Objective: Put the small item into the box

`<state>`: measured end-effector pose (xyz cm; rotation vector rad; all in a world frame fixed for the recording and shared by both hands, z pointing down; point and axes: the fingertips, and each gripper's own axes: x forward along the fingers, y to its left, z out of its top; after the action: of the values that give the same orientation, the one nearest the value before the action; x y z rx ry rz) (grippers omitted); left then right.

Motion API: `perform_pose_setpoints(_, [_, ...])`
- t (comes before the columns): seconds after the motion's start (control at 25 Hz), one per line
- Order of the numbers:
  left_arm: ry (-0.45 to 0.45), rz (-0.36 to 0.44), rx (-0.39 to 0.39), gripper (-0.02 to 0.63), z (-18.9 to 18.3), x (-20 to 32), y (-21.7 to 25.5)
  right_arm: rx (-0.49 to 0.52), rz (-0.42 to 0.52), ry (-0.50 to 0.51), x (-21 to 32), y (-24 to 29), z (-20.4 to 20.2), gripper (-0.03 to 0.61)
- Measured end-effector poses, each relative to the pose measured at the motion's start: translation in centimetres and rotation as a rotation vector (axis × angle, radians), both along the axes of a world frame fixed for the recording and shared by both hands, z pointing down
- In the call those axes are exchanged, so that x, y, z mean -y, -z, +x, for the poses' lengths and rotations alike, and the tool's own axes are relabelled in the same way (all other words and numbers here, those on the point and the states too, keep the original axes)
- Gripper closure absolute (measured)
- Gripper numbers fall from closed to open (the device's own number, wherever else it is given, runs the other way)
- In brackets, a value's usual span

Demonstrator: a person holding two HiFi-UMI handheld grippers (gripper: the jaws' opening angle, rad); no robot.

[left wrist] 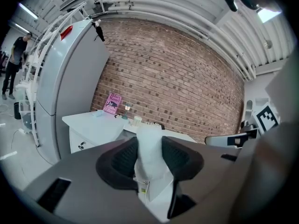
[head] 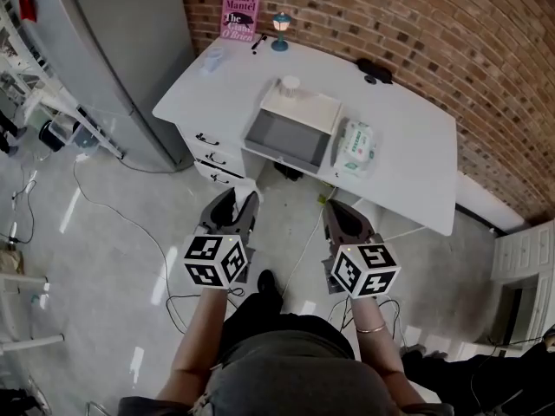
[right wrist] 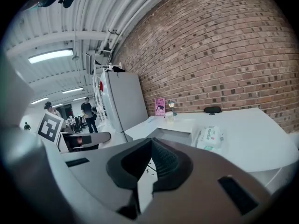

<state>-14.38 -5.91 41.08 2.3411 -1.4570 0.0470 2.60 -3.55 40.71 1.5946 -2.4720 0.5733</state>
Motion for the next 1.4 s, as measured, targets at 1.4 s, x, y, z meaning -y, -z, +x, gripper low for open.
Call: perform_pose_setpoints(1.4, [0.019,0.003,0.036,0.440,-0.5,12.1,0.1,0.000,-0.002,-0.046,12.8,0.1,2.3,0.572])
